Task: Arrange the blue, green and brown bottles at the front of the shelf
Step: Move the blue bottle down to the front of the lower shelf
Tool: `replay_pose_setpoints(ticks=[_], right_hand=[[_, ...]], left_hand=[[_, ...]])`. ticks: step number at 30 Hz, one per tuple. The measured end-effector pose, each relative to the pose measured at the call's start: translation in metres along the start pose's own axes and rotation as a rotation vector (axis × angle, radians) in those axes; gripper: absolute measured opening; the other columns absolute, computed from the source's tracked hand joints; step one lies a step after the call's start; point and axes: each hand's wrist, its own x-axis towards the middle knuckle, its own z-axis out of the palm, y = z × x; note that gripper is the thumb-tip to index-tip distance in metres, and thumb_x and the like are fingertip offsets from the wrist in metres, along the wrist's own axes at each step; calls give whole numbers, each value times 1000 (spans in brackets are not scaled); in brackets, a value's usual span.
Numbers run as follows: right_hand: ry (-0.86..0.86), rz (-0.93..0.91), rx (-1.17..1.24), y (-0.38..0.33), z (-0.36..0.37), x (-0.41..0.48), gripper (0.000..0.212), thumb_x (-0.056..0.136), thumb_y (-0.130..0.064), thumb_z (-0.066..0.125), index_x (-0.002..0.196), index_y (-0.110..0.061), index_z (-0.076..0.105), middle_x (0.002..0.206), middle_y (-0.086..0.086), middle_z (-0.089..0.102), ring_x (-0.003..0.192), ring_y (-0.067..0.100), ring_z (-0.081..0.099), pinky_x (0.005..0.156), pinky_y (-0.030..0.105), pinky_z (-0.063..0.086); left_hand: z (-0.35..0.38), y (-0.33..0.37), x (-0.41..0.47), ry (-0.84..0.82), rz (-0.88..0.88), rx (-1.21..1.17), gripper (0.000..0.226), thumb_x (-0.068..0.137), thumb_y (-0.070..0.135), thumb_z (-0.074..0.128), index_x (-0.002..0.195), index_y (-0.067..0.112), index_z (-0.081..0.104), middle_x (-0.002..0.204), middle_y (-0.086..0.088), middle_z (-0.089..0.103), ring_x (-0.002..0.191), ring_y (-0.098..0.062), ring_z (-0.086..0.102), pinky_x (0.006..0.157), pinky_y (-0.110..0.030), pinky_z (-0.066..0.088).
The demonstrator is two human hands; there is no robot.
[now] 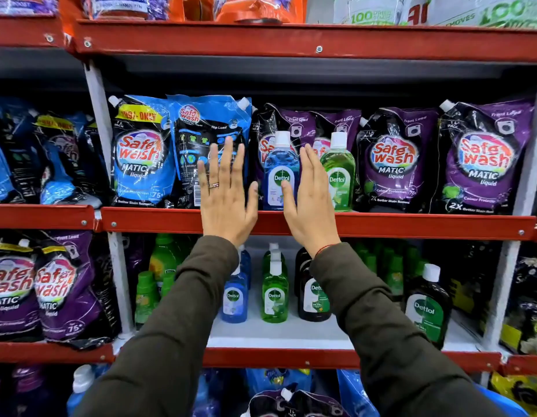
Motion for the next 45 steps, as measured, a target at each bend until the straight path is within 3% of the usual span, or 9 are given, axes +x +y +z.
replay_pose_setpoints(ticks=[5,8,10,12,16,23,32,39,45], right_hand=[[-210,259,99,-4,16,15,68,105,-29,37,158,-5,1,169,16,2,157,33,7,124,37,14],[-263,415,171,0,19,23,71,104,-30,36,157,-4,-5,164,19,22,149,36,29,122,46,25],[-286,495,198,4,21,25,72,103,-30,35,157,-4,-6,119,17,60,102,31,60,97,48,49],[-317,532,199,7,23,27,69,103,-27,36,157,-1,1,94,13,65,79,27,59,77,43,47],[-320,548,268,12,22,35,47,100,-23,45,144,-7,39,137,18,59,124,35,57,106,50,45],[-243,551,500,9,17,34,39,98,-20,57,135,-9,49,124,6,62,116,23,60,106,47,50],[-211,495,587,5,2,43,49,95,-31,57,140,-14,50,137,11,59,127,28,57,108,52,49],[-210,491,668,0,-10,15,41,99,-22,57,139,-11,51,134,9,62,125,23,59,106,47,52],[-210,478,700,-1,-6,-25,30,96,-21,60,125,-20,55,127,8,65,122,25,61,89,39,52]], left_hand=[[15,-29,-7,-107,-110,83,71,102,42,31,160,10,5,170,-13,1,156,-31,-1,126,-55,4],[24,-36,-13,-135,-112,83,73,101,43,32,160,9,3,170,-12,1,157,-30,-2,126,-54,1],[25,-37,-15,-129,-115,78,73,101,42,32,160,10,3,170,-12,0,156,-31,-3,126,-53,1],[25,-36,-15,-121,-109,77,73,101,41,33,160,10,4,170,-13,1,156,-31,-3,126,-53,1],[27,-38,-16,-114,-113,74,73,101,39,36,160,10,3,170,-12,0,156,-31,-3,126,-53,1],[27,-38,-16,-109,-109,60,73,101,37,37,160,10,3,170,-12,1,156,-31,-3,126,-54,2],[27,-39,-16,-137,-114,55,72,101,40,32,160,10,2,170,-12,-1,156,-31,-4,126,-54,3],[15,-38,-35,-119,-101,-27,68,102,39,32,160,14,8,170,-9,3,157,-27,-3,127,-52,0],[0,-31,-68,-56,-91,-103,64,101,30,38,159,13,17,170,-7,11,157,-25,-1,126,-50,-4]])
